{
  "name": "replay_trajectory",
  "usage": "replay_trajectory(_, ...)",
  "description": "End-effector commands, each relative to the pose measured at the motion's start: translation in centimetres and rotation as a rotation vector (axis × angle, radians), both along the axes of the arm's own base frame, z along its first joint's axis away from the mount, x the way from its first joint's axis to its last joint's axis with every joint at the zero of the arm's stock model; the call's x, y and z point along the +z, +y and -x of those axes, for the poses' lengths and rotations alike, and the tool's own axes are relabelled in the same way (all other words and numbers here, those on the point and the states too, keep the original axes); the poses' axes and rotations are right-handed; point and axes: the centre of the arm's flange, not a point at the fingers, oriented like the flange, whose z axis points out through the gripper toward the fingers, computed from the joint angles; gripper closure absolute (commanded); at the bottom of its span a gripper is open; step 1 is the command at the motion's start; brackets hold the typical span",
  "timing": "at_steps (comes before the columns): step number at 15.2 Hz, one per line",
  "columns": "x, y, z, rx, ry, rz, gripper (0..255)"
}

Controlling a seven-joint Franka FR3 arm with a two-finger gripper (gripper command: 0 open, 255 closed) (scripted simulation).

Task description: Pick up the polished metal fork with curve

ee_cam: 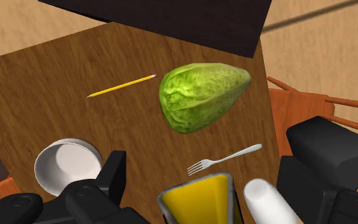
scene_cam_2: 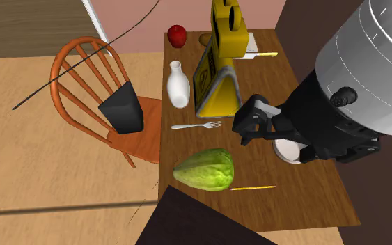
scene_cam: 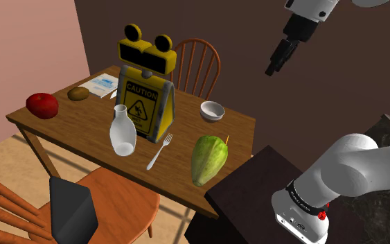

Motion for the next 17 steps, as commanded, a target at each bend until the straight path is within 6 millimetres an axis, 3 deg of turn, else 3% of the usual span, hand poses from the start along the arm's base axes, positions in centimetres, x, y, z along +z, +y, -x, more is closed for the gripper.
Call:
replay_trajectory(1, 0.0, 0.0, 0.0, 0.000, 0.000, 0.000, 0)
replay_trajectory(17, -14.9, 14.9, -5.4, -0.443, 0.126, 0.038, 0)
